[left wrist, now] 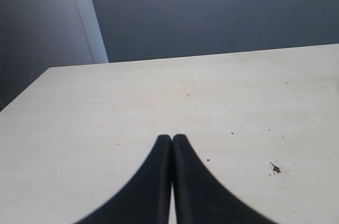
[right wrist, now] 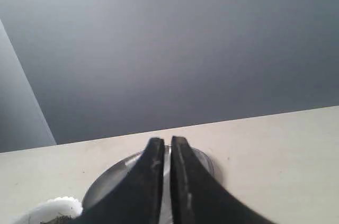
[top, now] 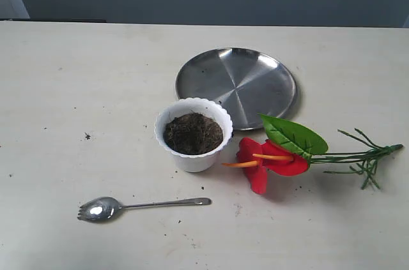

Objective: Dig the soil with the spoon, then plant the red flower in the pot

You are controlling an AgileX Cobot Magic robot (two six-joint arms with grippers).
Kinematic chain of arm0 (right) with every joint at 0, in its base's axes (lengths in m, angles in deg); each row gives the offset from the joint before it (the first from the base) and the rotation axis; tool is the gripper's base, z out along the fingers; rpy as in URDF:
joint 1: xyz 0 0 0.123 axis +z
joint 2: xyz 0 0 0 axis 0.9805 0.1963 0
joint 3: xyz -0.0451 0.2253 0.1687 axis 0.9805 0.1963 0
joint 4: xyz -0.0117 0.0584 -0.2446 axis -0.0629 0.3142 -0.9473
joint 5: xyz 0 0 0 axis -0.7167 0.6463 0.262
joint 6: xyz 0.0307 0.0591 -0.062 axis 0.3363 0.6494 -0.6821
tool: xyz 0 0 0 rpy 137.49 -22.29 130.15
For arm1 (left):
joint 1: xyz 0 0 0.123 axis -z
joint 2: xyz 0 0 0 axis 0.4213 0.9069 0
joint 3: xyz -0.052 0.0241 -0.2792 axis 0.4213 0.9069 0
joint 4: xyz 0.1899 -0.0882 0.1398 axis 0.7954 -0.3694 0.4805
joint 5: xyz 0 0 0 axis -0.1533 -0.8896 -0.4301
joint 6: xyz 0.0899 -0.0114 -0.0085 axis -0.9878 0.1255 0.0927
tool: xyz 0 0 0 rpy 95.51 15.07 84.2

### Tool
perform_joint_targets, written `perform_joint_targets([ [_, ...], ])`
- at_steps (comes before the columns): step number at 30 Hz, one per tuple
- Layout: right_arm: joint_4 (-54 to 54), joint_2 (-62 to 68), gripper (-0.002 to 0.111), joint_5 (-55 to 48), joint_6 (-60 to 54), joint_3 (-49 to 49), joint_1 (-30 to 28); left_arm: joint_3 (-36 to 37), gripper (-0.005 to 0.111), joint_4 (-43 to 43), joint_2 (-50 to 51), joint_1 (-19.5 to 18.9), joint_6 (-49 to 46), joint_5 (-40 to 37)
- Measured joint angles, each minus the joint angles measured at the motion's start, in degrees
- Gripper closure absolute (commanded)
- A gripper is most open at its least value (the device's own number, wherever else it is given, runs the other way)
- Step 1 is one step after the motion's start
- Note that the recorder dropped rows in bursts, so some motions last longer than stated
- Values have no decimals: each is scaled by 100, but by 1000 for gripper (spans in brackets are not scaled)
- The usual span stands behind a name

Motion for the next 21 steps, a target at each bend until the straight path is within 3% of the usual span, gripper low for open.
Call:
perform_joint_targets([
  [5,253,0,102,304,126,0,0,0,106,0,0,0,0,0],
  [11,1594,-8,102,1820,753,11,0,0,106,0,0,0,0,0],
  [16,1832,-8,102,2333,1155,11,0,0,106,0,0,0,0,0],
  [21,3360,230,102,3764,142,-171,0,0,106,0,0,0,0,0],
])
